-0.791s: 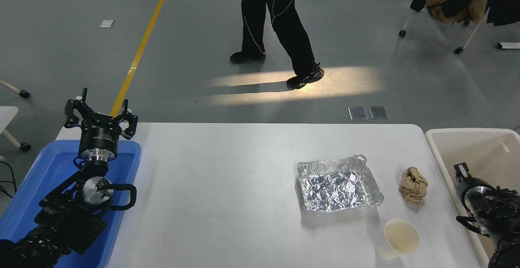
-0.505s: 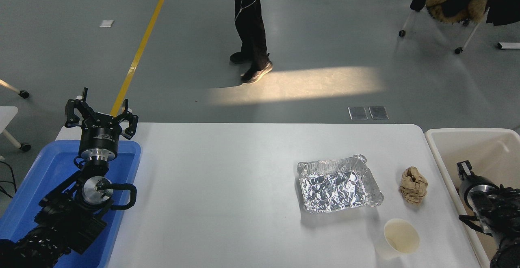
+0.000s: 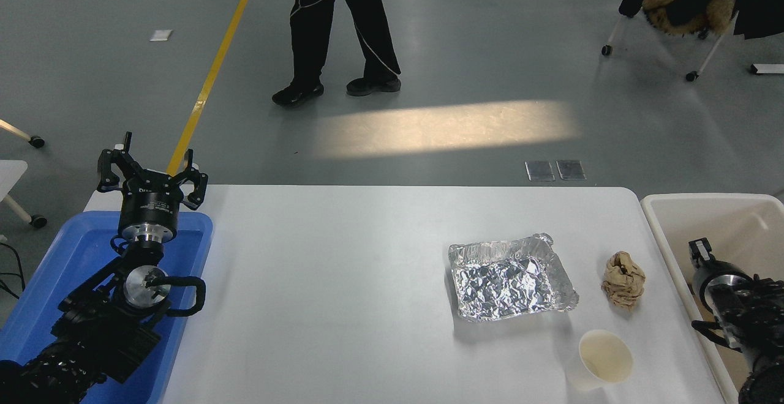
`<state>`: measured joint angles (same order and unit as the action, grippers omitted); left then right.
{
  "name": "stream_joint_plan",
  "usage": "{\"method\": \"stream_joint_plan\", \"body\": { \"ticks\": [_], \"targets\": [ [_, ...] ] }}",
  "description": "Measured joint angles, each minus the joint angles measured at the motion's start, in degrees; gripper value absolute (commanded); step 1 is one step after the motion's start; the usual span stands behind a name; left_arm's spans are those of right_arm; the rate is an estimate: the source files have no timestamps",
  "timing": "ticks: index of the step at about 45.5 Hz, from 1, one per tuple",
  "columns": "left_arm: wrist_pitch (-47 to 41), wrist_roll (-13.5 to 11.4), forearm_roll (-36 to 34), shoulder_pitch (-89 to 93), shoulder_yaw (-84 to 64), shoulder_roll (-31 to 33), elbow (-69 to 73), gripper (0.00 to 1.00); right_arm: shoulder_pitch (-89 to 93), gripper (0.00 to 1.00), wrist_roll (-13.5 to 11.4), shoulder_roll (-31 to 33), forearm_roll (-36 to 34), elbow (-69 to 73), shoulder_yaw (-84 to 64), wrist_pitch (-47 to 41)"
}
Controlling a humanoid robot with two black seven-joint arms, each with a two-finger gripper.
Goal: Pick up paper cup place in dustbin
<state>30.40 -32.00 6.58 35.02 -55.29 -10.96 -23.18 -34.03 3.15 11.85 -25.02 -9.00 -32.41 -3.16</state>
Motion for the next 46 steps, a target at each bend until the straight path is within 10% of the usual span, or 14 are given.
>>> {"method": "stream_joint_plan", "body": {
  "ticks": [9,27,46],
  "targets": [
    [0.03,0.0,0.02,-0.03,-0.03,0.04,0.0,0.99,-2.51,0.98,-0.04,3.9,0.1,3.86,-0.02,0.07],
    [0.03,0.0,-0.08,0.05,0.0,0.05,-0.03,0.99,-33.51,0.99,-0.2,26.84,2.65,53.5,-12.88,-0.36],
    [0.01,0.01,-0.06,-0.02,0.0,0.02,-0.01,0.99,-85.98,0.99,-0.43,18.04,4.98,91.69,-47.59,-11.2]
  ]
}}
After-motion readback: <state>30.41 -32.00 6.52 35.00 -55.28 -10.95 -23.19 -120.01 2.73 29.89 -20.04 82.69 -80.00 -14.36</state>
